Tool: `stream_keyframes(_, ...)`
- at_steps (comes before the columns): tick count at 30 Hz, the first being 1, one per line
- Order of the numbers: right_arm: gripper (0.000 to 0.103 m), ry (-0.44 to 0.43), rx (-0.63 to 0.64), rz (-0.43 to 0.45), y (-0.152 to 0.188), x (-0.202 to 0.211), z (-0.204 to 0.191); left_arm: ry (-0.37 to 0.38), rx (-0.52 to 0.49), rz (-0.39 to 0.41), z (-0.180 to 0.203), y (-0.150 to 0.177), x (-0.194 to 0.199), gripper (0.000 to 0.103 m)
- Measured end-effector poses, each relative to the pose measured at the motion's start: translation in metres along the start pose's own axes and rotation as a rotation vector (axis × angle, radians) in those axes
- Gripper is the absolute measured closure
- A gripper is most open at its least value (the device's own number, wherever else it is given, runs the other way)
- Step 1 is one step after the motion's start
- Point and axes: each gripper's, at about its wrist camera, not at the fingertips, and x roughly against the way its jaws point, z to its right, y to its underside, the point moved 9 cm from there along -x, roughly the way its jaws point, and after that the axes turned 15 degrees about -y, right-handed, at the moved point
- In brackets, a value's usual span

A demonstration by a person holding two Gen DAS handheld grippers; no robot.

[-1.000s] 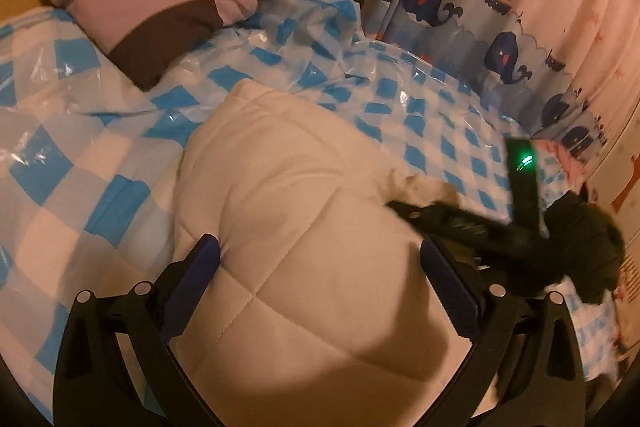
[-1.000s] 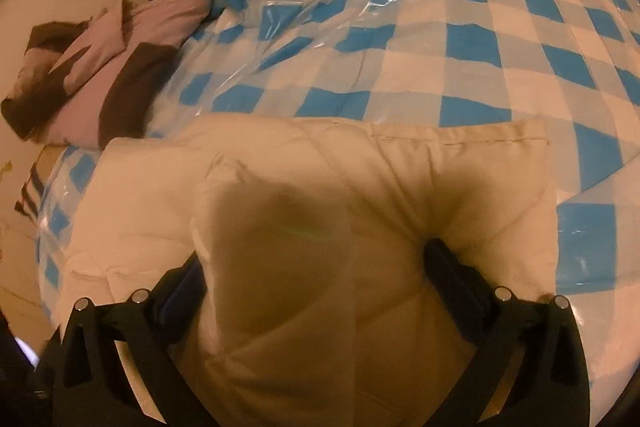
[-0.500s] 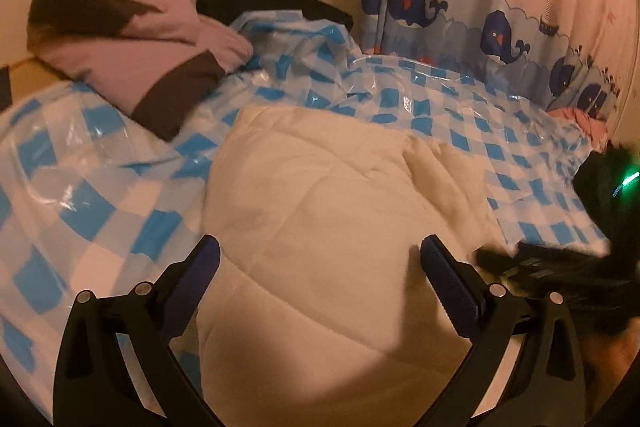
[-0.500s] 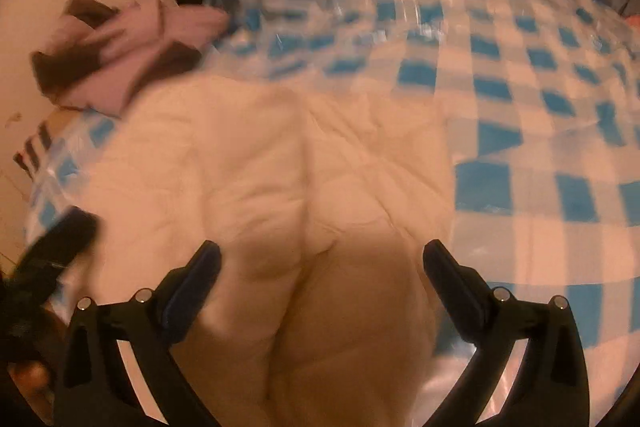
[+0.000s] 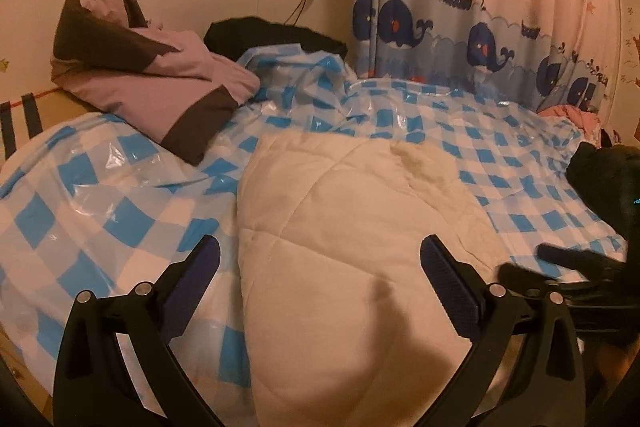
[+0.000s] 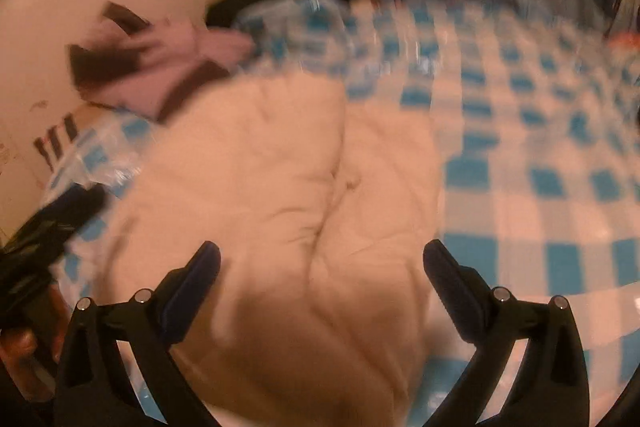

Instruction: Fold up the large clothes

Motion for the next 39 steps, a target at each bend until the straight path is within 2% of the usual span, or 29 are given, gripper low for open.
stream_keyframes(1,0.005,0.004,0.012,0.018,0.004,0.006,-0.005,-0.003,-0.003,0.014,-0.001,-0.001,0.005,0.007)
stream_keyframes(3,0.005,0.031,0.028,-0.092,0.036,-0.017,0.002,-0.003,-0.009,0.031,-0.001,-0.004,0.011,0.007)
stream_keyframes(4,0.005,-0.004,-0.008,-0.142,0.053,-0.035,0.010,-0.008,-0.009,0.034,-0.001,-0.005,0.013,0.007)
stream_keyframes(5,0.005,-0.037,-0.055,-0.143,0.057,-0.037,0.016,-0.005,-0.005,0.034,-0.001,-0.007,0.016,0.007)
stream_keyframes(7,0.005,-0.048,-0.104,-0.145,0.050,-0.028,0.019,-0.012,0.003,0.037,-0.002,-0.007,0.022,0.007)
stream_keyframes(10,0.005,-0.018,-0.055,-0.106,0.033,-0.005,0.003,-0.025,0.006,0.041,-0.006,-0.005,0.030,0.007)
stream_keyframes(12,0.005,-0.011,-0.015,-0.043,0.020,0.015,-0.013,-0.023,0.012,0.033,-0.007,-0.004,0.034,0.007)
stream_keyframes(16,0.005,0.090,-0.004,0.023,0.001,0.037,-0.024,-0.027,0.024,0.035,-0.010,-0.004,0.042,0.007)
stream_keyframes(19,0.005,0.110,0.028,0.041,-0.007,0.042,-0.039,-0.027,0.035,0.029,-0.013,-0.002,0.044,0.007)
stream_keyframes(21,0.005,0.116,0.067,0.038,-0.009,0.042,-0.047,-0.030,0.033,0.022,-0.013,-0.002,0.043,0.007)
stream_keyframes(23,0.005,0.158,0.103,0.032,-0.010,0.041,-0.053,-0.041,0.035,0.026,-0.014,-0.003,0.044,0.007)
stream_keyframes(30,0.005,0.218,0.124,0.026,-0.009,0.041,-0.052,-0.058,0.047,0.020,-0.017,-0.003,0.042,0.007)
stream_keyframes(39,0.005,0.233,0.131,0.021,-0.008,0.040,-0.053,-0.063,0.048,0.009,-0.016,-0.002,0.040,0.007)
